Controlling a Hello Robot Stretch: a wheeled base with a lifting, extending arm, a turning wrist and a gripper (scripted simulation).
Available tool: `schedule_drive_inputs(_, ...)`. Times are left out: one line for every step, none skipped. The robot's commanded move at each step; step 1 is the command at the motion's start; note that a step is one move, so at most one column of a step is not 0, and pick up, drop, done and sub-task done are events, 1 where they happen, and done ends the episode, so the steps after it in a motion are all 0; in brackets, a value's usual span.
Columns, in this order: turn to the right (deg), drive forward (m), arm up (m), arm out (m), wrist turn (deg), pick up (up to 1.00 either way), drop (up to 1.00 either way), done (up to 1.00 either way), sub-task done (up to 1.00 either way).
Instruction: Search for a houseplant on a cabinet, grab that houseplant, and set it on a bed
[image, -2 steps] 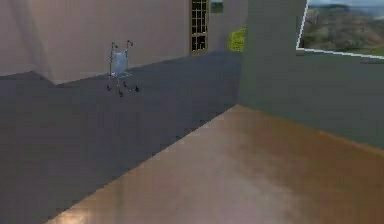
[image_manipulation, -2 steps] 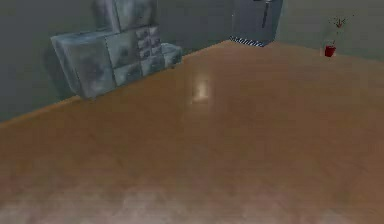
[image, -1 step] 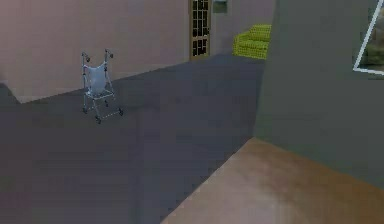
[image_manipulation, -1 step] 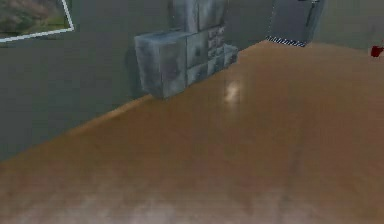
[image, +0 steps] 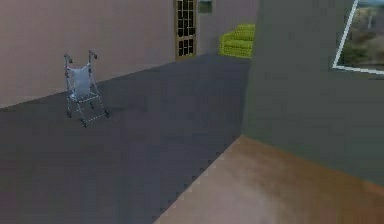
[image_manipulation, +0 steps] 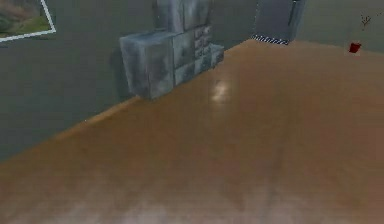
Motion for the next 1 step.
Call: schedule_drive_inputs(0.0,1.0,0.0,0.0,0.0,0.0,0.0,0.0,0.0)
